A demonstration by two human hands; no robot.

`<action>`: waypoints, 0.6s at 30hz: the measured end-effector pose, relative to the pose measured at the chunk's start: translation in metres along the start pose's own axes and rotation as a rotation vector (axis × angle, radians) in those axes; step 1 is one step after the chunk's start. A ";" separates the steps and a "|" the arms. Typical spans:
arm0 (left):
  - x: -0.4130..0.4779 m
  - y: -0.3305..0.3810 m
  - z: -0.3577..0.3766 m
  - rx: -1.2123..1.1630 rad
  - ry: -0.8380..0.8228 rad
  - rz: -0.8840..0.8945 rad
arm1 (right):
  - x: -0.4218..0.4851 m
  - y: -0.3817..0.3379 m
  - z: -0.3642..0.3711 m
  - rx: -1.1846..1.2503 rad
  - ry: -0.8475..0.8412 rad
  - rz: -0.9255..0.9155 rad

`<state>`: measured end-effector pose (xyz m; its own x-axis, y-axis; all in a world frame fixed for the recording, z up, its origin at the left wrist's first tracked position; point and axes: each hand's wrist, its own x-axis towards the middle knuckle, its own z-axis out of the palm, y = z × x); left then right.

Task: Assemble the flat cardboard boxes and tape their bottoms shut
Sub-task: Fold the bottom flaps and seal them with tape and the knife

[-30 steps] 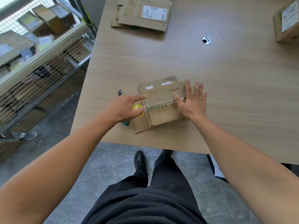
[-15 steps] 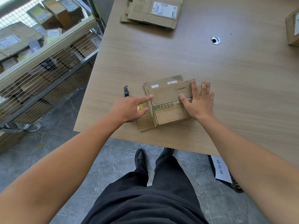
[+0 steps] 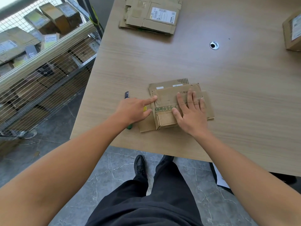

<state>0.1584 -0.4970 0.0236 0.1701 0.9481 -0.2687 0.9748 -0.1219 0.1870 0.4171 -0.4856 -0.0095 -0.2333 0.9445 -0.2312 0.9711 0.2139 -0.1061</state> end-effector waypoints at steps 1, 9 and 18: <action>0.009 0.002 -0.003 -0.004 0.000 0.013 | 0.008 0.004 -0.004 0.011 0.004 0.004; 0.081 -0.004 -0.017 -0.006 0.018 0.131 | 0.040 0.050 -0.021 0.172 0.059 0.210; 0.121 -0.007 -0.029 -0.032 -0.014 0.168 | 0.069 0.077 -0.034 0.563 0.104 0.229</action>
<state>0.1684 -0.3727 0.0174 0.3323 0.9111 -0.2440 0.9275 -0.2687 0.2598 0.4771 -0.3953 -0.0008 0.0113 0.9763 -0.2163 0.8135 -0.1348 -0.5657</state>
